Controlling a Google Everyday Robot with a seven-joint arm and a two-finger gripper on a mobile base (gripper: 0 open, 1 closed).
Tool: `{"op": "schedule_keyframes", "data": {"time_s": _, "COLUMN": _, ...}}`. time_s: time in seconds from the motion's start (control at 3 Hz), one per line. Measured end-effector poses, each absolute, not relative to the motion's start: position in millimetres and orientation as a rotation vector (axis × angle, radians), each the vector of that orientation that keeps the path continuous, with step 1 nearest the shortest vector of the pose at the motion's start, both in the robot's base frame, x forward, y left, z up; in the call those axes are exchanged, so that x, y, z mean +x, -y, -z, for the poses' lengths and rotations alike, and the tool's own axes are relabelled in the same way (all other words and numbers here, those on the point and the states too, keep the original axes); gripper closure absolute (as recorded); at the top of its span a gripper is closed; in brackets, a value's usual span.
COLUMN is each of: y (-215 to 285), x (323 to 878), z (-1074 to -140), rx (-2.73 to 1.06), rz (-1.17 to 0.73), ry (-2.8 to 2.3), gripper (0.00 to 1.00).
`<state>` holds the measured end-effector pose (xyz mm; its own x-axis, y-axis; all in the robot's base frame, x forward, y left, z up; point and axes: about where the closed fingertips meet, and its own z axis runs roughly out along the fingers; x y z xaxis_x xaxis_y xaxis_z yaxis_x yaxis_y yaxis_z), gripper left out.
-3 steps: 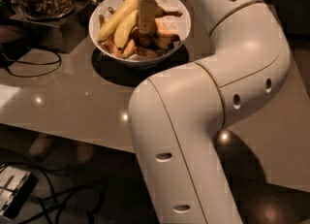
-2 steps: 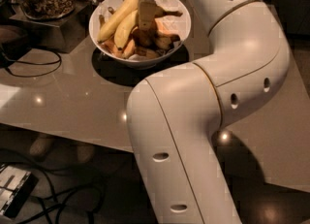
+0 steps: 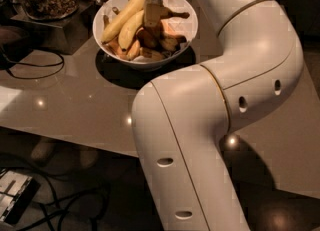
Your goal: Pick banana from white bowl
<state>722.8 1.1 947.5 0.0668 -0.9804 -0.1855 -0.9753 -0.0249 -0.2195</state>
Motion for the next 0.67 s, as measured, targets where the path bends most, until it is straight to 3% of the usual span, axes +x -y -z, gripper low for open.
{"op": "schedule_keyframes", "data": {"time_s": 0.67, "y": -2, "x": 729, "z": -960, "rx": -2.009, "rz": 0.039, "ry": -1.93, "gripper": 1.0}}
